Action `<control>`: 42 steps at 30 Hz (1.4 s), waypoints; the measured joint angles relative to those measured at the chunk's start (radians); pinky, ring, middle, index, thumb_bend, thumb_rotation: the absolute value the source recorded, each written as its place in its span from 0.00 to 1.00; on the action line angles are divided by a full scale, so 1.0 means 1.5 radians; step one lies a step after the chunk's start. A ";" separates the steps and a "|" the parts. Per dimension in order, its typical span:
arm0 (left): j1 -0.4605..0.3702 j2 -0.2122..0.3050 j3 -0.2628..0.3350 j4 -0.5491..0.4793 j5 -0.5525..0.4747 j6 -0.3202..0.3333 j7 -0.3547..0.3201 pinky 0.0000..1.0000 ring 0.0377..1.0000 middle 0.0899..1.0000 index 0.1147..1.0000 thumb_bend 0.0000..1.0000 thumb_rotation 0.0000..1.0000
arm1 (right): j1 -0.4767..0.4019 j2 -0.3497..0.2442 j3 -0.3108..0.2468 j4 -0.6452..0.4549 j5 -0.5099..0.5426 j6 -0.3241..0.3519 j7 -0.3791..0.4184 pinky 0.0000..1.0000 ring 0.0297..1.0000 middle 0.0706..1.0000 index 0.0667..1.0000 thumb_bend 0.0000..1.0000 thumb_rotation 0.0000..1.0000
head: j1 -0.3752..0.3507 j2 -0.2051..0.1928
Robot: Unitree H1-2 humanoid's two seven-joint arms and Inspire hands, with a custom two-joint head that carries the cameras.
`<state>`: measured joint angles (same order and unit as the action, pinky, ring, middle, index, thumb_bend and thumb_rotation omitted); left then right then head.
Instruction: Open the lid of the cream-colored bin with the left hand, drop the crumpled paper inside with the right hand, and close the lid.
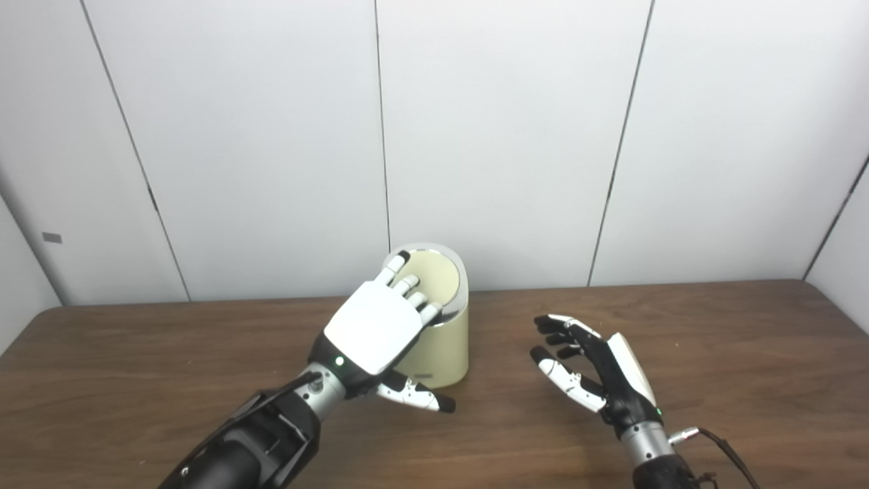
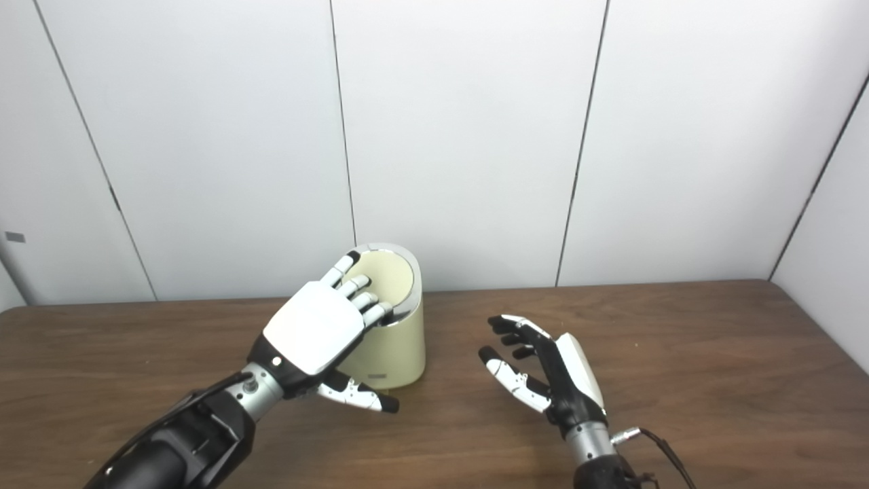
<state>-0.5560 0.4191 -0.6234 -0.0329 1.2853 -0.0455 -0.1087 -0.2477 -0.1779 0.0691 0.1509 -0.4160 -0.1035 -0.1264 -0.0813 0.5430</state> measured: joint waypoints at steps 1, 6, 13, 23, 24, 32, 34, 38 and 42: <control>0.006 -0.006 0.010 0.007 -0.015 0.000 0.010 1.00 0.88 0.86 0.85 0.70 1.00 | 0.000 0.001 0.001 0.000 -0.001 0.000 0.000 0.64 0.72 0.74 0.74 0.28 0.70 | 0.000 0.001; 0.044 -0.040 0.055 0.025 -0.074 0.024 -0.004 1.00 1.00 1.00 1.00 0.67 1.00 | 0.000 0.001 0.000 0.000 -0.001 0.000 0.000 0.65 0.73 0.74 0.74 0.28 0.71 | 0.000 -0.001; 0.008 -0.079 0.114 0.033 -0.124 0.047 -0.069 1.00 1.00 1.00 1.00 0.67 1.00 | 0.000 0.001 0.002 0.001 -0.002 0.000 0.000 0.64 0.72 0.74 0.74 0.28 0.69 | 0.000 0.000; -0.009 -0.084 0.163 0.043 -0.144 0.056 -0.033 1.00 1.00 1.00 1.00 0.62 0.98 | 0.000 0.002 0.003 0.007 -0.001 -0.001 -0.001 0.65 0.74 0.75 0.75 0.28 0.66 | 0.000 -0.003; -0.009 -0.083 0.164 0.043 -0.144 0.053 -0.032 1.00 1.00 1.00 0.99 0.61 0.98 | 0.000 0.002 0.003 0.007 -0.001 -0.001 -0.001 0.65 0.73 0.74 0.75 0.27 0.65 | 0.000 -0.003; -0.009 -0.077 0.166 0.044 -0.143 0.037 -0.007 1.00 1.00 0.98 0.96 0.60 0.97 | 0.000 0.002 0.003 0.010 -0.001 -0.001 -0.001 0.65 0.74 0.74 0.74 0.28 0.65 | 0.001 -0.005; -0.009 -0.077 0.170 0.044 -0.143 0.037 -0.002 1.00 1.00 0.98 0.98 0.59 0.97 | 0.000 0.002 0.003 0.010 -0.001 -0.001 -0.001 0.65 0.74 0.74 0.75 0.28 0.66 | 0.000 -0.005; -0.009 -0.087 0.204 0.044 -0.167 0.034 0.039 1.00 0.99 0.98 1.00 0.57 0.99 | 0.000 0.002 0.003 0.012 -0.001 -0.001 -0.001 0.65 0.73 0.74 0.75 0.29 0.67 | 0.001 -0.006; -0.009 -0.106 0.251 0.043 -0.228 0.029 0.091 1.00 0.98 0.98 1.00 0.59 1.00 | 0.000 0.002 0.003 0.019 -0.002 -0.002 -0.003 0.65 0.73 0.74 0.75 0.28 0.65 | 0.000 -0.008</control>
<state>-0.5698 0.2595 -0.2475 0.0318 0.9430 -0.0021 0.0283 -0.2479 -0.1752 0.0736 0.1792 -0.4191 -0.1059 -0.1303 -0.0813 0.5308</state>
